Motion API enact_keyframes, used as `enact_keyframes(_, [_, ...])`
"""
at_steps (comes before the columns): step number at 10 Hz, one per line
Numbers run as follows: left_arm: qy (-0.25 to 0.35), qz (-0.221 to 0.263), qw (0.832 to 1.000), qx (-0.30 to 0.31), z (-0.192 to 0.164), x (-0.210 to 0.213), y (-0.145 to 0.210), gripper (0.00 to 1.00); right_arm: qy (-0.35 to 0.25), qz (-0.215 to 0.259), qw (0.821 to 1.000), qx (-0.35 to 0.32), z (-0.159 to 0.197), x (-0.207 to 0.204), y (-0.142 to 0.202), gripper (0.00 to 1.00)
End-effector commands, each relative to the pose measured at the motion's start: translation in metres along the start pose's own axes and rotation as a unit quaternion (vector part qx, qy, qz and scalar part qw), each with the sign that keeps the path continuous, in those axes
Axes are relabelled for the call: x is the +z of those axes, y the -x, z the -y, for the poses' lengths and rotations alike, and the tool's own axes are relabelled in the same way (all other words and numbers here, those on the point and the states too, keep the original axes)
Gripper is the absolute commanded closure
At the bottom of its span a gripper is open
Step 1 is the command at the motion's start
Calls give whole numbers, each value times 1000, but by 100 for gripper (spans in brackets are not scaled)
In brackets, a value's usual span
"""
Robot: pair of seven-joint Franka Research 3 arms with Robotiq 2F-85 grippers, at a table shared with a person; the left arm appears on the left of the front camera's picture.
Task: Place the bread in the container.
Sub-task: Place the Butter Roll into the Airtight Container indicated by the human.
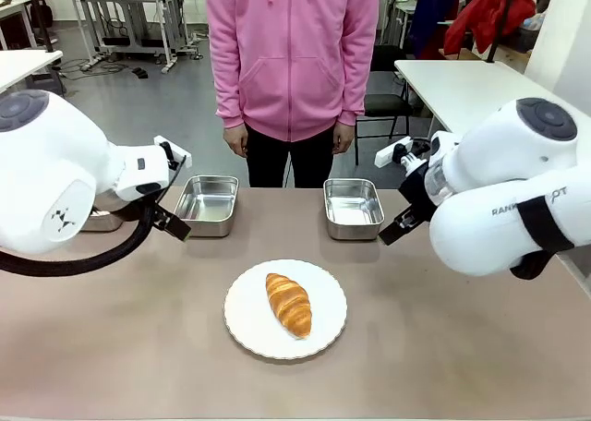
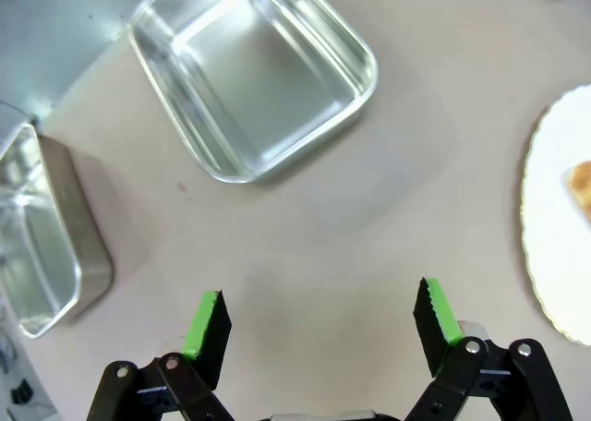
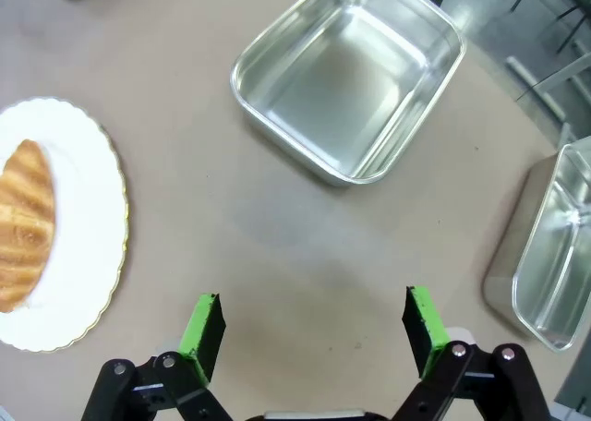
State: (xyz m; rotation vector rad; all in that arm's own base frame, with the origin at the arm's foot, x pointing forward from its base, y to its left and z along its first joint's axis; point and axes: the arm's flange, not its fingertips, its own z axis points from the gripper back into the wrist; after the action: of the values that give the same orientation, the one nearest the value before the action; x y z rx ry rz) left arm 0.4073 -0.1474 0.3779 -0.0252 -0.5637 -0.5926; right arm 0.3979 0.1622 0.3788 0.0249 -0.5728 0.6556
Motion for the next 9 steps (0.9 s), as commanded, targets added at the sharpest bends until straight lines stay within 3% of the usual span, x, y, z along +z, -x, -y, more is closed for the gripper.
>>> enact_keyframes(1, [27, -5, 1000, -4, -53, 38, -16, 0, -11, 24, 1000, -1, 52, 54, -15, 0])
enact_keyframes(3, [95, -12, 995, -22, -113, 66, -27, 0, -17, 63, 998, -21, 115, 107, -13, 0])
enact_keyframes(5, [140, 17, 990, -12, -171, 100, -20, 0, -29, 76, 996, -28, 166, 136, 6, 0])
enact_keyframes(7, [252, 52, 963, -81, -228, 120, 6, 0, -63, 99, 992, -55, 212, 155, 33, 0])
enact_keyframes(9, [261, 89, 958, -78, -267, 123, 35, 0, -90, 130, 984, -82, 242, 160, 56, 0])
